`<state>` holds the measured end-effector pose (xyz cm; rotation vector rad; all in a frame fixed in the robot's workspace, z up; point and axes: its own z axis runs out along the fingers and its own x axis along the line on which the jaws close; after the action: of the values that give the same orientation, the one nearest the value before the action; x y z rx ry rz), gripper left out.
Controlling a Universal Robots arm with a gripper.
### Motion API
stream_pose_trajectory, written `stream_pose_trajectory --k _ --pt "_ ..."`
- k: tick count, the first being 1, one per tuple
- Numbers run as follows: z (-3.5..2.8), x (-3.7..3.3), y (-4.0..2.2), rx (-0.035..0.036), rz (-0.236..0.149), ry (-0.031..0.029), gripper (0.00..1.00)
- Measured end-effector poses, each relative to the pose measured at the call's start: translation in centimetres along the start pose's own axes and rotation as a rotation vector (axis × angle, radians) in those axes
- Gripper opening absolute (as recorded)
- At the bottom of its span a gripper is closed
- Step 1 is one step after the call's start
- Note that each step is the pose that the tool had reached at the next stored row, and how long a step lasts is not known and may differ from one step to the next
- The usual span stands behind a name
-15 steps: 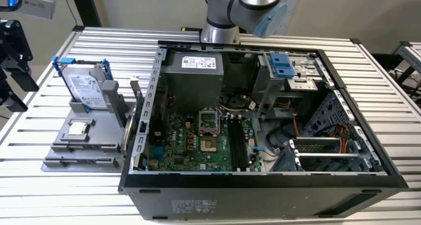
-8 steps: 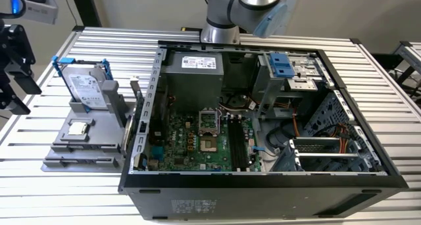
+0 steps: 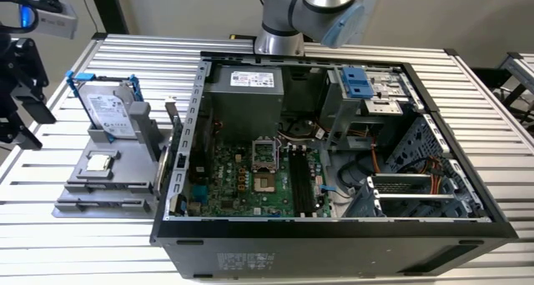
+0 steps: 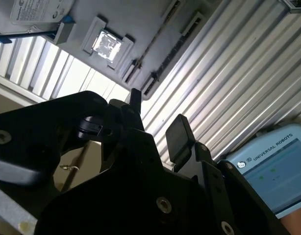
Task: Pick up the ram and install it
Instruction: 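Pick up the ram and move it above insertion slot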
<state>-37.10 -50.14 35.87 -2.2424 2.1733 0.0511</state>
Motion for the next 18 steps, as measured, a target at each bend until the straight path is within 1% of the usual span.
stream_pose_trajectory --k 5,18 --pt "0.74 0.02 -0.01 0.0001 0.001 -0.0001 1.0" --pt "2.95 0.1 -0.03 0.0005 0.014 0.0001 1.0"
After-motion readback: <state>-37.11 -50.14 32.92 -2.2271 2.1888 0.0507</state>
